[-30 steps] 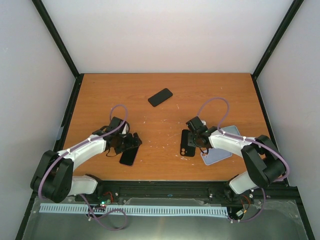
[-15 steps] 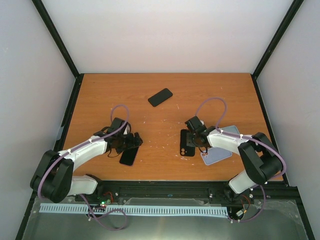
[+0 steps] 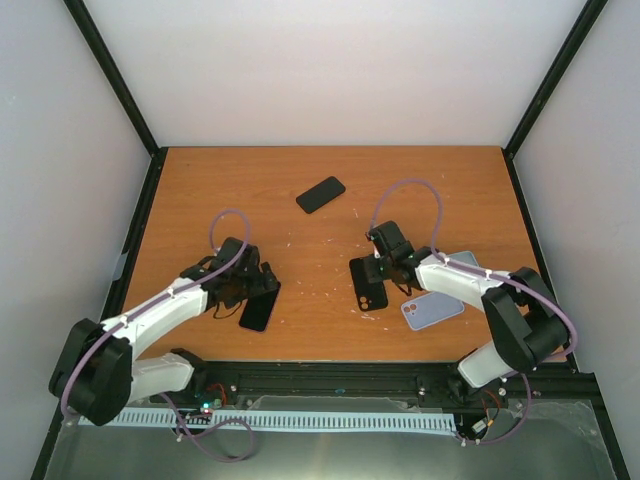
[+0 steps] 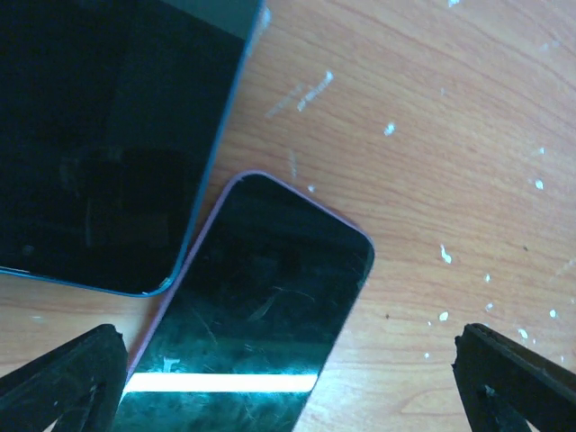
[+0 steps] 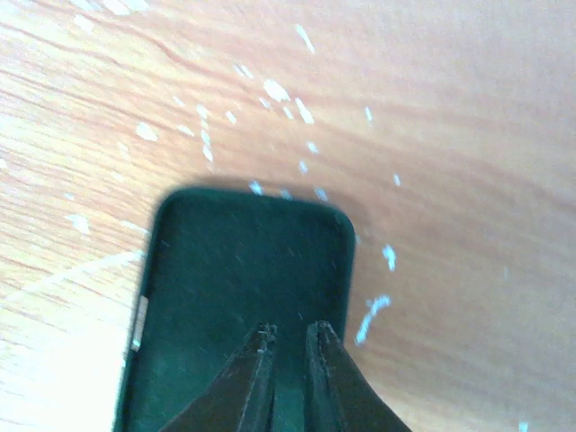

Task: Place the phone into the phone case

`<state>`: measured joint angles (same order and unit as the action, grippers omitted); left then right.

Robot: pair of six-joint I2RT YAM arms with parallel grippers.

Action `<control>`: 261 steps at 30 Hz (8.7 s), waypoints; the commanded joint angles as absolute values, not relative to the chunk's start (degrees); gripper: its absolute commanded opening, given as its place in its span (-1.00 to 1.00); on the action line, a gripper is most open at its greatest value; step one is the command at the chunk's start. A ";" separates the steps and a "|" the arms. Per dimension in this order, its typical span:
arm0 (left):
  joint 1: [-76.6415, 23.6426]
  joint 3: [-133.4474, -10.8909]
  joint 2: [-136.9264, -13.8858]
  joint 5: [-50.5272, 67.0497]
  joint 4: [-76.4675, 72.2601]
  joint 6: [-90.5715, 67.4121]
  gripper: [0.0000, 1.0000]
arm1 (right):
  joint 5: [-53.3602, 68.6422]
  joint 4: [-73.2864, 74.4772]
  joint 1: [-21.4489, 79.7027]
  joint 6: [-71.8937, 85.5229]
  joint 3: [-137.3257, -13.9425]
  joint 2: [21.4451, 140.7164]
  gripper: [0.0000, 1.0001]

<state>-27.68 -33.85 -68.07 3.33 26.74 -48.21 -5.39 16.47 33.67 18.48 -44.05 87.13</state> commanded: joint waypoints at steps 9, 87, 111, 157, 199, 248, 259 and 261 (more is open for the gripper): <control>-26.19 -31.91 -69.10 3.03 26.73 -49.59 0.99 | -4.16 18.37 33.41 4.39 -52.53 86.10 -0.73; -42.98 -58.61 -102.69 -3.95 42.19 -37.51 0.85 | -8.26 17.83 33.53 41.55 -26.25 53.78 0.76; -38.98 -63.58 -98.77 1.65 39.73 -32.72 0.34 | 4.49 3.23 33.64 37.62 -32.75 78.54 0.08; -39.81 -65.25 -100.13 23.76 18.07 -58.13 0.21 | 1.20 2.79 38.84 44.49 -20.30 59.84 -0.03; -42.93 -58.95 -97.03 16.26 19.27 -63.26 0.70 | 0.21 4.59 38.76 42.12 -20.09 52.48 0.02; -35.64 -49.30 -97.88 21.93 -0.78 -46.73 -0.12 | 17.96 -5.15 36.49 29.85 -39.94 92.65 -0.52; -35.68 -54.15 -99.35 23.05 0.57 -43.54 -0.12 | 20.45 -7.66 36.48 32.36 -37.97 92.88 -0.56; -35.68 -54.54 -98.51 21.20 2.59 -43.51 -0.13 | 18.32 -5.27 36.47 32.76 -38.01 91.62 -0.57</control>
<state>-35.62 -51.09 -99.53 22.02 2.94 -45.54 17.80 -5.41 35.97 31.55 -38.24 92.97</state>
